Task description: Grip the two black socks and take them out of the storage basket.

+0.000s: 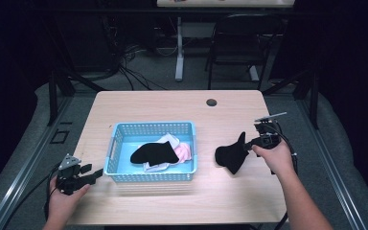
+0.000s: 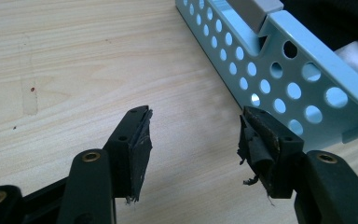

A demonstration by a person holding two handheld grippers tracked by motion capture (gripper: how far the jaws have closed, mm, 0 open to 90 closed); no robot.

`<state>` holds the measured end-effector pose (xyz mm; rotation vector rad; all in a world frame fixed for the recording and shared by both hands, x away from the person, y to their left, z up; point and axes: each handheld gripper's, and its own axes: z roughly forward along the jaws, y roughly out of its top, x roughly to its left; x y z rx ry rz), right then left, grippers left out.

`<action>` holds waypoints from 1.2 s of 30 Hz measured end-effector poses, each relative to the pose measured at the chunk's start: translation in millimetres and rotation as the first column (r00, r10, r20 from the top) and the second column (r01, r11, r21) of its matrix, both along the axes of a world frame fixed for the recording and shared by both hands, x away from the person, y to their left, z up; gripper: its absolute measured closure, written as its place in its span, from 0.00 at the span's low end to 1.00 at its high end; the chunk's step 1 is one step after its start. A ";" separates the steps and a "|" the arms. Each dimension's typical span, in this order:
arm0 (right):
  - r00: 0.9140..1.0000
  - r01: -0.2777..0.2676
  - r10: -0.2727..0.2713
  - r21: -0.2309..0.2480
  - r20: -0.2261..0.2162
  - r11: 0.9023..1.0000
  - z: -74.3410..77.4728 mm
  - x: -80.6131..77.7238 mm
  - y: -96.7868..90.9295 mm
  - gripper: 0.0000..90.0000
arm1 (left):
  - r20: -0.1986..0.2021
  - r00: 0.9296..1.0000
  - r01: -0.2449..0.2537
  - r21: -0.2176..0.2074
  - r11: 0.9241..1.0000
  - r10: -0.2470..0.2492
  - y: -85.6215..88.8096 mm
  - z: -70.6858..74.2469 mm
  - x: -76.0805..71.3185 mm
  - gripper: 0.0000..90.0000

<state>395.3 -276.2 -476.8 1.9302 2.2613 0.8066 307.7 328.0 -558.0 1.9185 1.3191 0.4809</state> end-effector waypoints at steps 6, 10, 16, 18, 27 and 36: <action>1.000 0.000 0.001 -0.035 0.011 0.999 2.2 -0.6 -1.0 0.84 | 0.002 1.000 0.003 0.000 1.000 -0.003 -0.5 -0.1 0.1 0.48; 1.000 -0.022 0.023 -0.046 0.020 0.999 8.3 -2.0 5.8 0.83 | 0.001 1.000 0.005 0.000 1.000 -0.005 -0.8 -0.1 0.0 0.48; 0.998 -0.063 0.065 -0.062 0.026 0.996 16.2 -2.6 22.7 0.82 | 0.002 1.000 -0.002 -0.002 1.000 0.002 -0.3 0.1 -0.4 0.48; 0.995 -0.089 0.091 -0.060 0.039 0.994 19.7 -2.6 30.8 0.82 | 0.002 1.000 -0.002 -0.003 1.000 0.002 -0.1 0.2 -0.4 0.48; 0.982 -0.173 0.177 -0.062 0.064 0.983 35.0 2.3 71.4 0.80 | 0.004 1.000 0.000 -0.002 1.000 0.000 0.0 0.3 -0.2 0.48; 0.955 -0.284 0.288 -0.067 0.066 0.956 41.8 12.7 120.8 0.78 | 0.004 1.000 0.002 -0.001 1.000 -0.002 0.6 1.0 -0.2 0.48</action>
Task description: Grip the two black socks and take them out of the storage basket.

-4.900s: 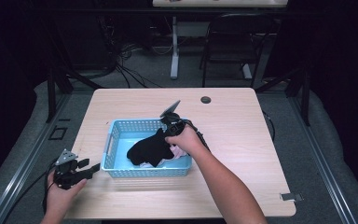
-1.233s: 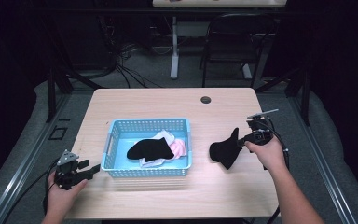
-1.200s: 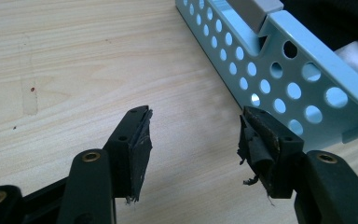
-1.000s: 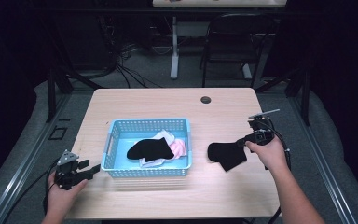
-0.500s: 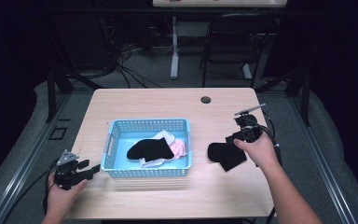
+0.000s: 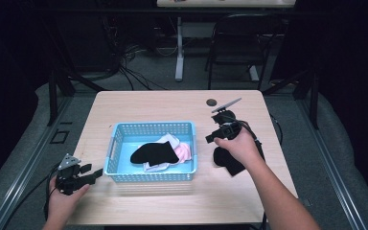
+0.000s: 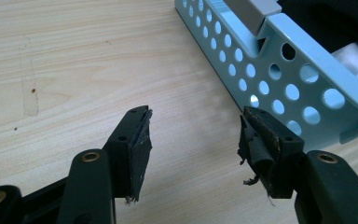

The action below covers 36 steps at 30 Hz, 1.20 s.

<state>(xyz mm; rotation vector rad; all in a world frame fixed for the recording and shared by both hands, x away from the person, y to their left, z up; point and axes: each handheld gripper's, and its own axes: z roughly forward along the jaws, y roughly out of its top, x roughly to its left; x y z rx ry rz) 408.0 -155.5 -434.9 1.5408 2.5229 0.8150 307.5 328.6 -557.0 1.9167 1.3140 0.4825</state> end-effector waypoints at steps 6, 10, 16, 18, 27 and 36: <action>0.997 -0.072 0.072 -0.012 0.029 0.997 -0.7 4.9 35.7 0.72 | 0.001 1.000 0.003 0.000 1.000 -0.003 -0.2 0.3 0.0 0.48; 0.994 -0.107 0.108 -0.023 0.033 0.994 -5.8 8.7 57.3 0.66 | 0.004 1.000 0.005 0.000 1.000 -0.005 0.0 0.5 0.0 0.48; 0.988 -0.151 0.152 -0.033 0.026 0.988 -16.3 15.1 81.8 0.58 | 0.005 1.000 0.007 -0.003 1.000 -0.007 0.3 0.9 -0.1 0.47; 0.986 -0.163 0.165 -0.044 0.032 0.986 -20.6 17.2 88.3 0.59 | 0.006 1.000 0.007 -0.003 1.000 -0.007 0.2 1.0 -0.1 0.47; 0.985 -0.164 0.160 -0.086 -0.059 0.983 -38.3 31.0 112.6 0.51 | 0.008 1.000 0.011 -0.005 1.000 -0.011 -0.4 1.0 0.2 0.47; 0.984 -0.159 0.149 -0.107 -0.103 0.981 -61.2 43.5 127.2 0.51 | 0.011 1.000 0.016 -0.009 1.000 -0.016 -0.8 1.5 0.2 0.47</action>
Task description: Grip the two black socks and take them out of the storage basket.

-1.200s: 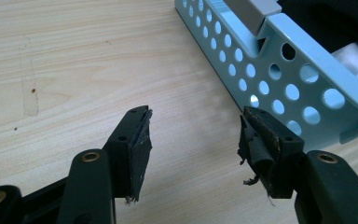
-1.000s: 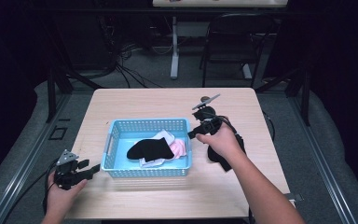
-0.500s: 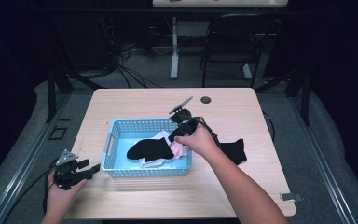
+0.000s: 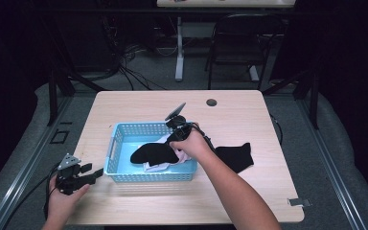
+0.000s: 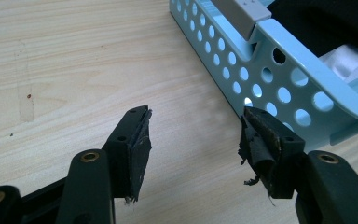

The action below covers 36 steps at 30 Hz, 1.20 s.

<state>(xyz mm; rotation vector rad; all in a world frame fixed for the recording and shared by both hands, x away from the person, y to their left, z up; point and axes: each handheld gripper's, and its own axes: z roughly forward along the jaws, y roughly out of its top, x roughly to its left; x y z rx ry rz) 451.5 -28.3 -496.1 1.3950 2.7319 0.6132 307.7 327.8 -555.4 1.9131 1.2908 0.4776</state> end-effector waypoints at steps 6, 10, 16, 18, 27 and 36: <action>1.000 0.000 -0.001 -0.016 -0.015 1.000 -9.1 0.9 6.6 0.54 | 0.000 1.000 0.002 0.000 1.000 -0.002 -0.2 0.2 -0.1 0.47; 0.998 0.039 -0.041 0.047 0.047 0.998 -21.3 -0.4 9.6 0.58 | -0.002 1.000 0.006 0.002 1.000 -0.006 0.0 0.5 -0.1 0.47; 0.997 0.010 -0.012 -0.029 -0.071 1.000 -24.7 1.6 6.7 0.64 | -0.001 1.000 0.004 0.001 1.000 -0.004 -0.5 0.3 0.0 0.47; 0.996 0.010 -0.012 -0.026 -0.084 1.000 -27.2 1.5 6.1 0.67 | -0.003 1.000 0.007 0.002 1.000 -0.007 -0.2 0.3 0.1 0.47; 0.994 -0.013 0.015 0.019 -0.109 1.000 -21.4 -0.6 5.3 0.88 | -0.003 1.000 0.006 0.003 1.000 -0.006 -0.8 0.1 0.2 0.47; 0.999 -0.023 0.027 0.114 -0.034 0.993 -14.5 -7.7 8.7 0.95 | -0.005 1.000 0.004 0.002 1.000 -0.004 -0.9 -0.2 0.4 0.47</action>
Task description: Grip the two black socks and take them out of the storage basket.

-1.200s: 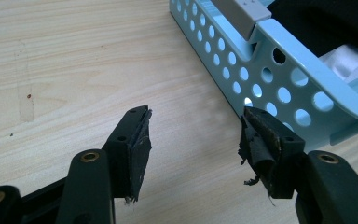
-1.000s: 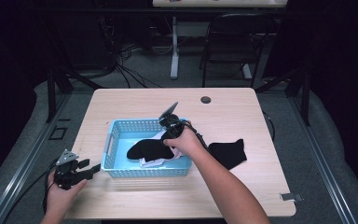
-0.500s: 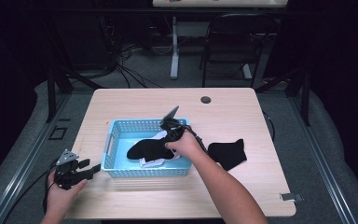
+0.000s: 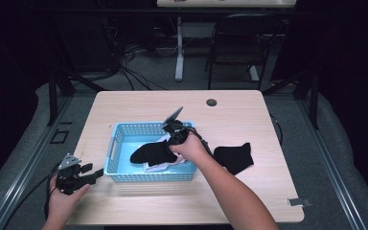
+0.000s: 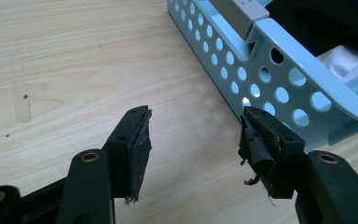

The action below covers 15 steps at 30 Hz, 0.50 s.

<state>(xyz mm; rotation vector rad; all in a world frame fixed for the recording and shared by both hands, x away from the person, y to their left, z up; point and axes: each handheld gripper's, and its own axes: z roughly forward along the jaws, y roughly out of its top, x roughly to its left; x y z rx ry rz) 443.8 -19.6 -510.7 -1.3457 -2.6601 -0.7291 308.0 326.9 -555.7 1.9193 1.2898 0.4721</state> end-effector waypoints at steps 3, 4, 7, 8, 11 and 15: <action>1.000 -0.028 0.028 -0.010 -0.009 1.000 11.5 -1.9 0.7 0.96 | 0.001 1.000 -0.001 0.000 1.000 0.001 0.1 0.1 -0.1 0.47; 1.000 -0.025 0.025 -0.001 0.000 1.000 14.6 -3.5 1.8 0.96 | 0.001 1.000 -0.001 0.000 1.000 0.001 0.1 0.1 -0.1 0.47; 0.998 -0.059 0.059 -0.035 0.007 0.998 30.7 -6.3 3.2 0.96 | 0.001 1.000 -0.001 0.001 1.000 0.001 0.1 0.1 -0.1 0.47; 0.998 -0.058 0.058 -0.018 0.013 0.998 34.8 -7.8 3.9 0.96 | 0.001 1.000 -0.001 0.001 1.000 0.001 0.2 0.2 -0.1 0.47; 0.996 -0.077 0.078 -0.013 0.032 0.997 49.2 -11.4 6.6 0.96 | 0.001 1.000 0.001 0.004 1.000 -0.001 0.4 0.2 0.0 0.47; 0.993 -0.102 0.102 -0.012 0.064 0.995 69.2 -14.3 9.7 0.96 | 0.002 1.000 -0.001 0.002 1.000 0.001 0.1 0.3 -0.2 0.47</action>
